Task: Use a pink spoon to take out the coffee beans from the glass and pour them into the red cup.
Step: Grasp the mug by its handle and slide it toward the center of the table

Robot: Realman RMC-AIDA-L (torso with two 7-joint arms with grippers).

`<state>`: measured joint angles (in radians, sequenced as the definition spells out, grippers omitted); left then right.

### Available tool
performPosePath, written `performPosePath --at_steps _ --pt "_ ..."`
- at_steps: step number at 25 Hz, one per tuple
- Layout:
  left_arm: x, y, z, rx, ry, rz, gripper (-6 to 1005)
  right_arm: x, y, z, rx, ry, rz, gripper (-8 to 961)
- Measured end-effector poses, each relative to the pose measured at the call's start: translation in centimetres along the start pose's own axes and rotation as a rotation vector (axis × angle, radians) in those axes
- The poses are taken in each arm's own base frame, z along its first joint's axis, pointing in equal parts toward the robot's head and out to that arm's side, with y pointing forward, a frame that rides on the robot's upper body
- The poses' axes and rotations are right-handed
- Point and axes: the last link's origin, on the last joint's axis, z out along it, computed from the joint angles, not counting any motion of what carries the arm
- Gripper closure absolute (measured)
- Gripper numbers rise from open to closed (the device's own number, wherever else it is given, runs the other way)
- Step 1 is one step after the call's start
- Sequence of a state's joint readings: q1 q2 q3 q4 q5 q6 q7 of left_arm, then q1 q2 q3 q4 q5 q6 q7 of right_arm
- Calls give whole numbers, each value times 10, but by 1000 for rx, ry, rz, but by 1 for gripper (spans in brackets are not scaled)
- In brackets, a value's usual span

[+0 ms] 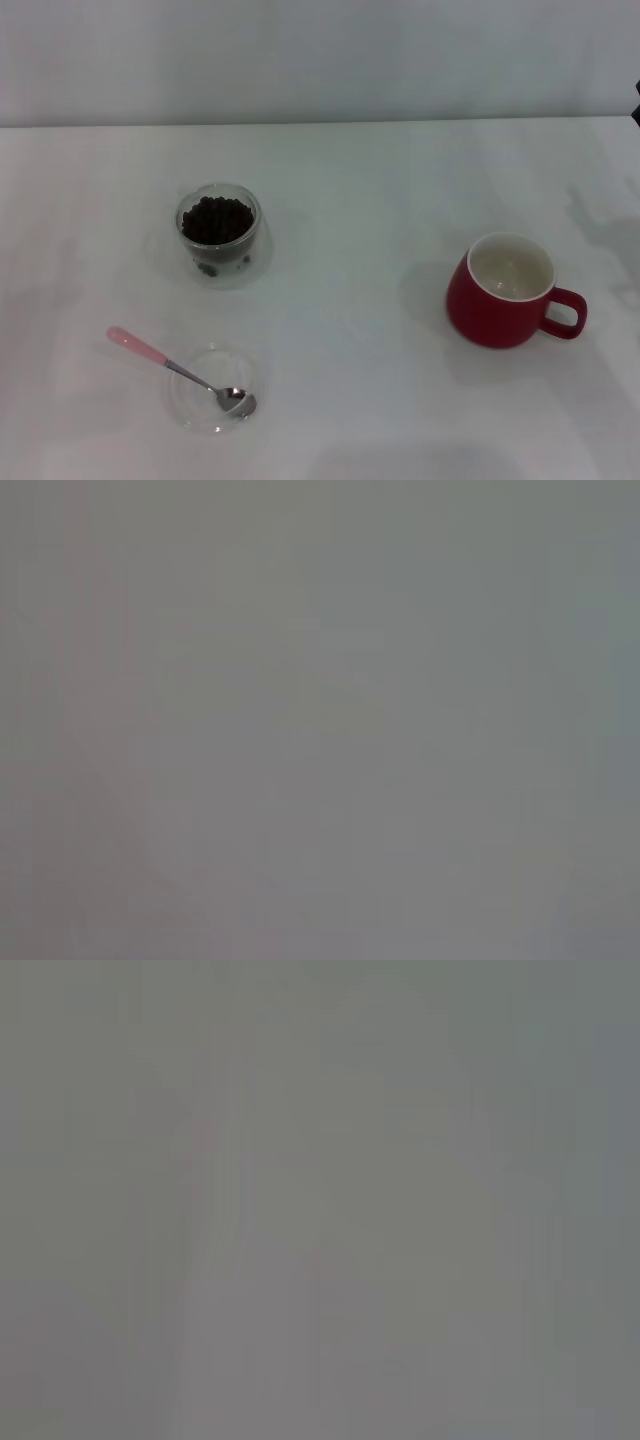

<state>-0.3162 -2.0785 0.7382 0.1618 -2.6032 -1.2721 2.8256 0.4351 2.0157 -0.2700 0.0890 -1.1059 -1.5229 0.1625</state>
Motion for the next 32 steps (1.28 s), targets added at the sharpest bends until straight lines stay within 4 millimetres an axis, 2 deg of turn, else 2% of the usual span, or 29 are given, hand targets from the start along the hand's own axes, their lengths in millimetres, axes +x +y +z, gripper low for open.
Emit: performPosePath --at_steps 12,20,24,32 --pt "-2 -4 -9 11 -4 2 269 0 1 -3 0 -1 6 79" --pt "-1 -4 -8 10 0 3 269 3 2 -9 -5 17 11 80" --pt "-2 -5 -7 12 -5 3 270 6 0 -22 -37 43 -1 80" --pt "-1 -5 -6 11 -4 4 270 11 -4 -68 -185 130 16 81"
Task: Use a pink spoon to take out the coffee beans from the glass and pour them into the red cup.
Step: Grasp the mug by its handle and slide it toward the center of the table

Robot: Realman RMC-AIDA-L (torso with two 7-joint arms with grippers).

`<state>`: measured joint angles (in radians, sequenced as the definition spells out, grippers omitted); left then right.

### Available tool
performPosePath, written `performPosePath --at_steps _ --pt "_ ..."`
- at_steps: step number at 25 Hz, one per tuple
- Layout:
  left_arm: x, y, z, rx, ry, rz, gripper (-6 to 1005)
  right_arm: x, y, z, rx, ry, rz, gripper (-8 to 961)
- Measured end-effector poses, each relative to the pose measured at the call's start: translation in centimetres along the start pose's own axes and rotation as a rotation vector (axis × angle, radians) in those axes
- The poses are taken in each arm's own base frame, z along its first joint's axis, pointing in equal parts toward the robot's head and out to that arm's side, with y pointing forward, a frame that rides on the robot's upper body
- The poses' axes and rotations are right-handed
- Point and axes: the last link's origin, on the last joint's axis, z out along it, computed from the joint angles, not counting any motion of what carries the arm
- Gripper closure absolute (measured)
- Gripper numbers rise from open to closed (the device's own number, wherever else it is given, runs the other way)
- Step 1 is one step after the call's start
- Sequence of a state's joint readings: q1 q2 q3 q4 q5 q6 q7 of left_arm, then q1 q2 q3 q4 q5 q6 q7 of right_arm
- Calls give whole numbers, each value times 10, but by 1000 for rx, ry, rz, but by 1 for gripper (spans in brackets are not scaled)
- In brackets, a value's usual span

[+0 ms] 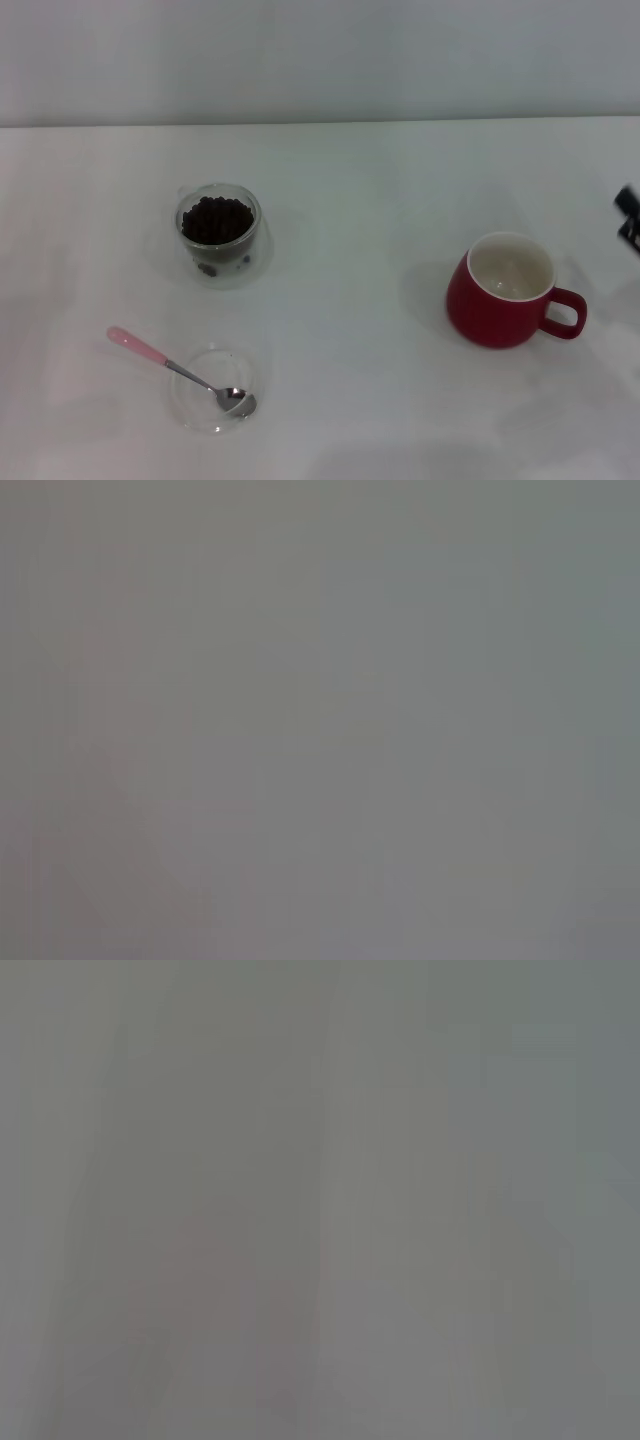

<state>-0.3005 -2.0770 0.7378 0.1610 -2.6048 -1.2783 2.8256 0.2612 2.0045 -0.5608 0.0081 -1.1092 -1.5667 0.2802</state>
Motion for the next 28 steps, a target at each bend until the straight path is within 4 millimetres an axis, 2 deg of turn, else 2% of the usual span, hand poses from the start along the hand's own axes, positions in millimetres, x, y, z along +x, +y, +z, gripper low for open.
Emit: performPosePath --at_steps 4,12,21,28 --pt "0 1 1 -2 2 -1 269 8 9 -15 -84 63 11 82" --pt "1 4 2 -14 8 -3 269 23 21 -35 -126 164 24 82" --pt "-1 4 -1 -15 2 -4 268 35 30 -46 -146 241 46 83" --pt "-1 5 -2 -17 2 -6 269 39 34 -48 -153 270 52 84"
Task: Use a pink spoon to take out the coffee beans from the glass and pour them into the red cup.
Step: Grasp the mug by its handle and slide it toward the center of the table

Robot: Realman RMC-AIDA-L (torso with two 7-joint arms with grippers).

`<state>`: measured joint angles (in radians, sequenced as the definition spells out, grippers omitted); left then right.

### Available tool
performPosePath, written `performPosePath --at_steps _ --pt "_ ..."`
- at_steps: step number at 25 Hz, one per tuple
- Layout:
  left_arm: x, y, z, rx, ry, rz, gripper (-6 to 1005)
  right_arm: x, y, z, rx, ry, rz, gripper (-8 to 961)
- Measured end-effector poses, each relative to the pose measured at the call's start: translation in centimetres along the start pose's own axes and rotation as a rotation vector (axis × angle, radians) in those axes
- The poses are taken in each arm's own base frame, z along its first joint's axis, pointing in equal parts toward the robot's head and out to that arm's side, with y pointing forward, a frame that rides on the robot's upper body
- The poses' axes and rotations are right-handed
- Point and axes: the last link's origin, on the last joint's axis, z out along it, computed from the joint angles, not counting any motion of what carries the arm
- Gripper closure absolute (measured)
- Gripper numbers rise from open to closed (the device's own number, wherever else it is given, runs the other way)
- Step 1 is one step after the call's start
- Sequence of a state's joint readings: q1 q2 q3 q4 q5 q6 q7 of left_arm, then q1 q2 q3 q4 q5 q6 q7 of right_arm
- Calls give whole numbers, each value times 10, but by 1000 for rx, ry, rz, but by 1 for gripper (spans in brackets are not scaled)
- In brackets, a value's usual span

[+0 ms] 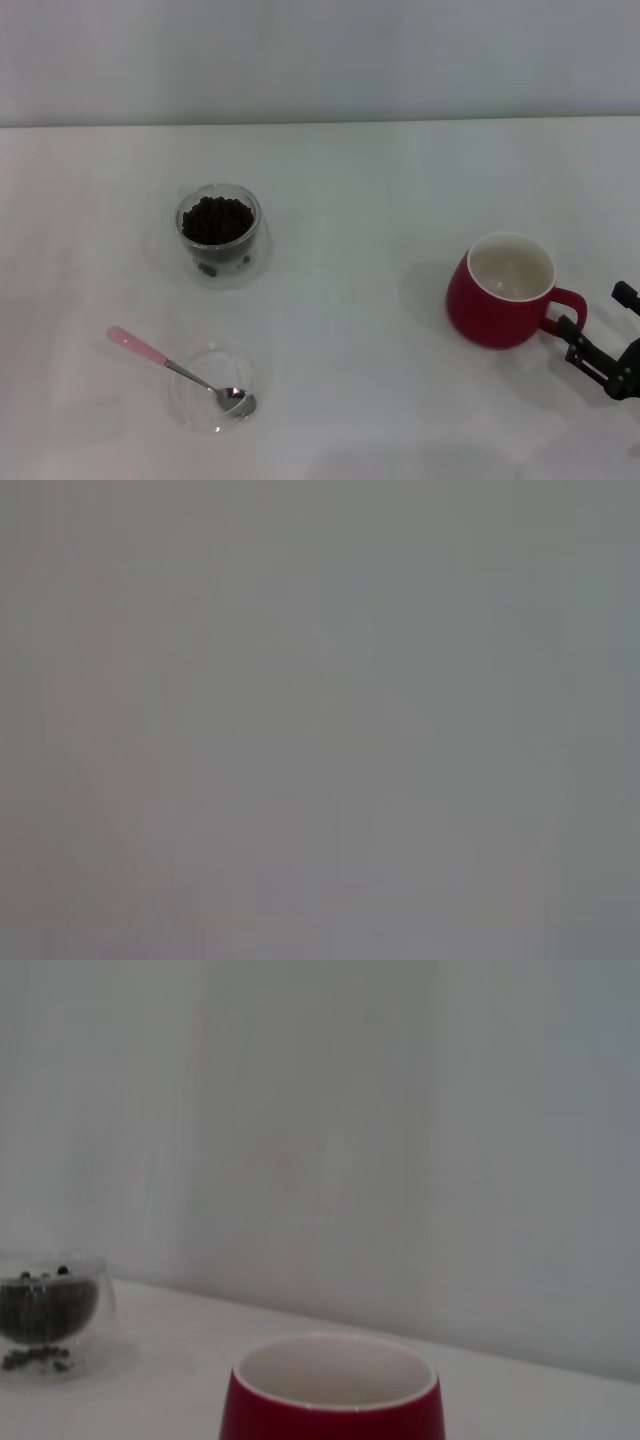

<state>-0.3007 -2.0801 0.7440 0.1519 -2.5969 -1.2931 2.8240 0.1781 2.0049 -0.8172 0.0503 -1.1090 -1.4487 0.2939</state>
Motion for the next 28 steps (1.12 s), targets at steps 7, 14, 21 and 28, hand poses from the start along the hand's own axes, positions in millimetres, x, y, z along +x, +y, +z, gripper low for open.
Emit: performPosePath --at_steps 7,14,21,28 --pt "0 0 0 0 0 -1 269 6 -2 9 19 49 -24 85" --pt "-2 1 -1 0 -8 -6 270 8 -5 13 39 70 -37 86" --pt "-3 2 -1 -1 -10 -9 270 8 -9 12 97 62 -67 136" --pt "-1 4 2 -7 -3 -10 269 6 -11 14 109 55 -70 283"
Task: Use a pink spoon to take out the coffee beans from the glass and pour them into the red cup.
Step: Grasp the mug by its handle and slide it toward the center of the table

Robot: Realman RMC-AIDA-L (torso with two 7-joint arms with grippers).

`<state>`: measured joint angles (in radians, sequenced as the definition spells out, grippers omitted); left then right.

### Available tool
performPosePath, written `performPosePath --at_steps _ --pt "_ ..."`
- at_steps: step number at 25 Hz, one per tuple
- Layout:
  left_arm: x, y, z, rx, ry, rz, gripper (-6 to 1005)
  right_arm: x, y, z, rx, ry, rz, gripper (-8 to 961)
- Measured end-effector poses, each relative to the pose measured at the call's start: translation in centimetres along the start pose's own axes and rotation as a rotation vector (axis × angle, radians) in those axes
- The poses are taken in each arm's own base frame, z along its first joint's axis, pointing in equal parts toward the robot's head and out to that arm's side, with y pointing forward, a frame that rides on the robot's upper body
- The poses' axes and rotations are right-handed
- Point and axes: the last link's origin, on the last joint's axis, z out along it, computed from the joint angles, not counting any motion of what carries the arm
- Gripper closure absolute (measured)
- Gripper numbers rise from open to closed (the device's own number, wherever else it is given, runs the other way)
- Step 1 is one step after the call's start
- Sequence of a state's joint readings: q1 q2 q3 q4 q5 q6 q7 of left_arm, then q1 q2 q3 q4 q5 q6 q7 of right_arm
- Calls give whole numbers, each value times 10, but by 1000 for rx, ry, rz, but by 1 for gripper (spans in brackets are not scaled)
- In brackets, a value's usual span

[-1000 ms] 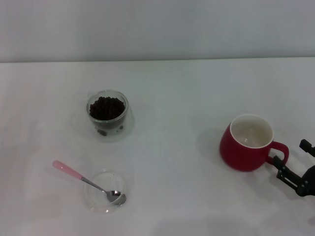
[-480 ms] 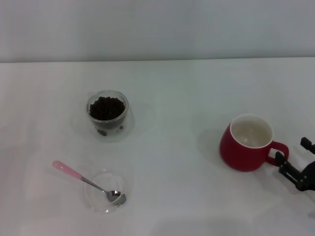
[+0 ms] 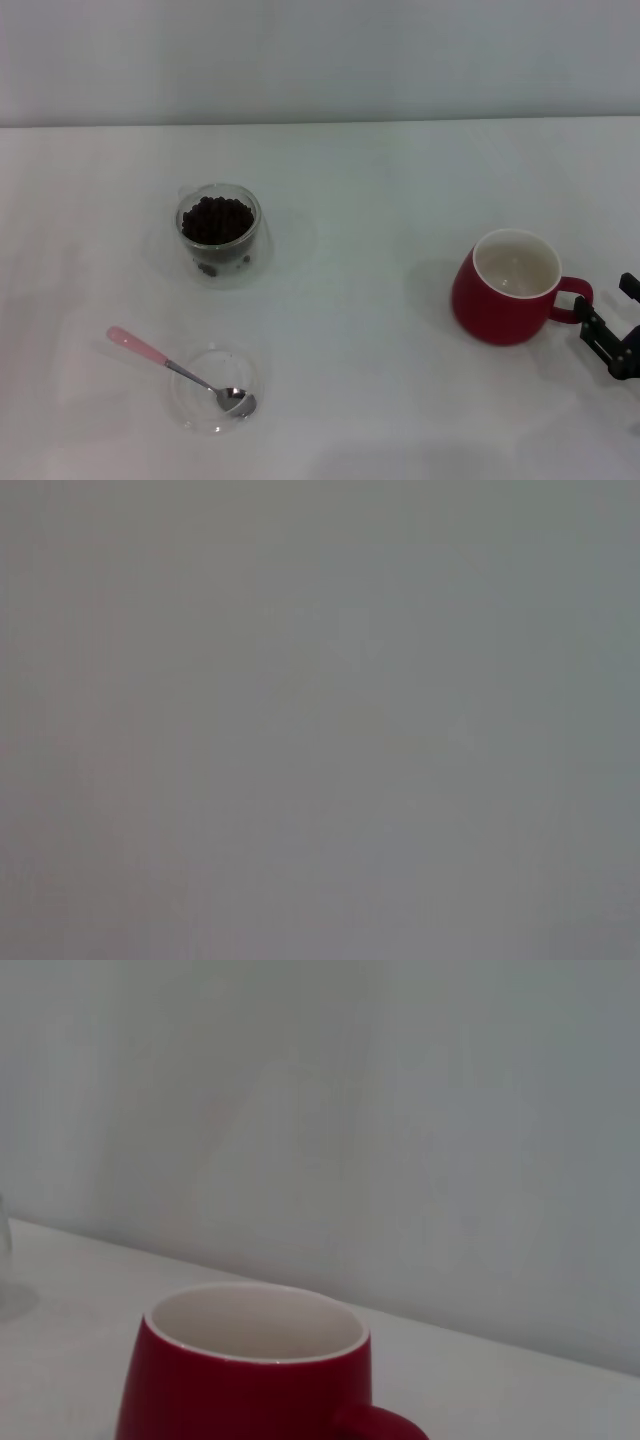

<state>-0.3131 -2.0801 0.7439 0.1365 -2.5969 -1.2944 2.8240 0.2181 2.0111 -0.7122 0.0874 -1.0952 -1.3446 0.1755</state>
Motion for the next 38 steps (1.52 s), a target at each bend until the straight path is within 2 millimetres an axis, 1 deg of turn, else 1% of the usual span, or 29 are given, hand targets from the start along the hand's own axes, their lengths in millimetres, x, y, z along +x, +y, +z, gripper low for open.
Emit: performPosePath --at_steps 1,7,20,25,30,38 --pt "0 0 0 -1 1 0 269 0 0 1 -1 0 0 306" --pt "1 2 5 -7 5 -1 269 -2 3 6 -12 -3 -2 308" --pt "3 3 9 -11 10 0 270 -3 3 10 -19 -1 -6 316" --pt "4 5 11 -15 12 -1 270 -3 5 14 -24 5 -6 506" --pt "3 5 11 -16 11 -1 270 -2 7 17 -32 18 -14 549" --pt "2 4 12 -8 3 -3 269 -3 8 23 -50 28 -35 757"
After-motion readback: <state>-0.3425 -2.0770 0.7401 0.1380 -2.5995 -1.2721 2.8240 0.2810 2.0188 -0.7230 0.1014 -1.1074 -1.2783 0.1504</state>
